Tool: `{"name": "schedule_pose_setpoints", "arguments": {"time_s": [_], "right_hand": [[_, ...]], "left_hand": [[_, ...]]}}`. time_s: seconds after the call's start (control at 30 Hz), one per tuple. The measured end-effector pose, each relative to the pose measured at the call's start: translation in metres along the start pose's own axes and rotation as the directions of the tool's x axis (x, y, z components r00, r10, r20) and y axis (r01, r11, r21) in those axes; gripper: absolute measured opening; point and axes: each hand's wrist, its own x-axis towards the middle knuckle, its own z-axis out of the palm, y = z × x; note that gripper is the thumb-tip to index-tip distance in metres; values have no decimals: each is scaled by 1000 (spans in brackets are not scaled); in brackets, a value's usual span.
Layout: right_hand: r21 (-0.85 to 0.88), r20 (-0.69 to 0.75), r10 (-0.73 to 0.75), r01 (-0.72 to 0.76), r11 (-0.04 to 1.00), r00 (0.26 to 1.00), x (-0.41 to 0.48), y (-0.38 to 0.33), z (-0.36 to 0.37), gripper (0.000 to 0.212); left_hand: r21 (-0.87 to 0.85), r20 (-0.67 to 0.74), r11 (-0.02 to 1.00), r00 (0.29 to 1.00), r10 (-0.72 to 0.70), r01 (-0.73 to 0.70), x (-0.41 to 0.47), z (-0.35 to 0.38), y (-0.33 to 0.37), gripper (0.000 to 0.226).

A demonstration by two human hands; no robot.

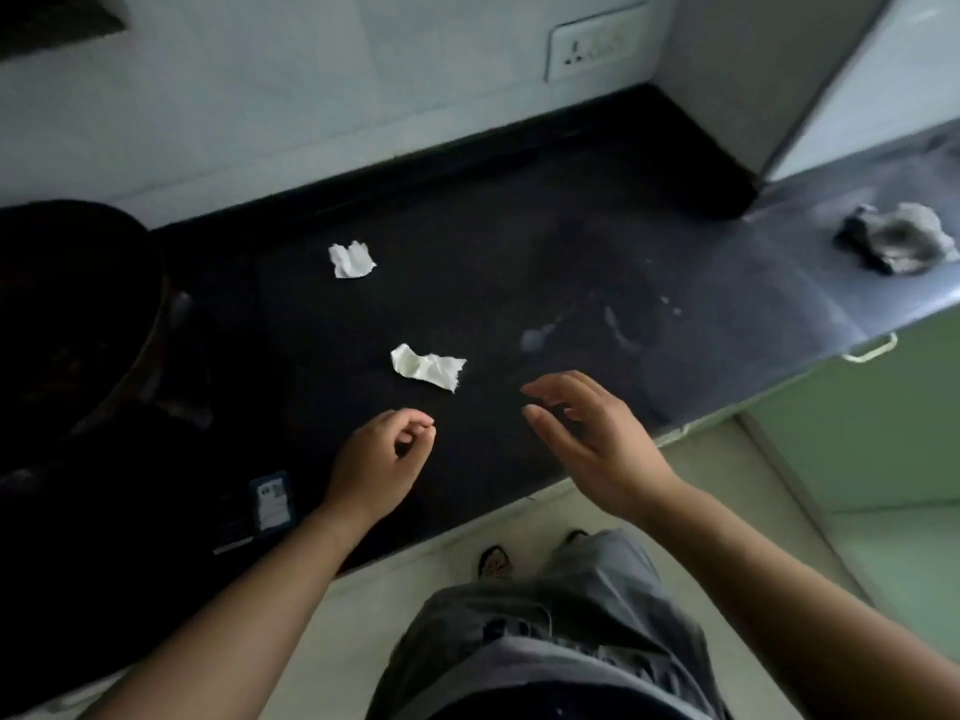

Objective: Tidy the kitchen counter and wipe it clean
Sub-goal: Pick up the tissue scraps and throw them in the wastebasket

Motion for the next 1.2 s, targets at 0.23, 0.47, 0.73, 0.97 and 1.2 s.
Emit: {"name": "schedule_pose_setpoints", "arguments": {"time_s": [0.23, 0.47, 0.73, 0.97, 1.2], "right_hand": [[-145, 347, -128, 188, 971, 929, 129, 13, 57, 35], [-246, 609, -134, 346, 905, 782, 200, 33, 105, 63], [-132, 674, -159, 330, 935, 721, 242, 42, 122, 22], [-59, 492, -256, 326, 944, 832, 316, 14, 132, 5], [-179, 370, -405, 491, 852, 836, 375, 3, 165, 20]], "left_hand": [[310, -229, 945, 973, -33, 105, 40, -5, -33, 38], [501, -266, 831, 957, -118, 242, 86, -3, -56, 50], [455, -294, 840, 941, -170, 294, 91, 8, -67, 53], [382, -313, 873, 931, -188, 305, 92, 6, -67, 52], [342, -337, 889, 923, -185, 303, 93, 6, -70, 52]]}}
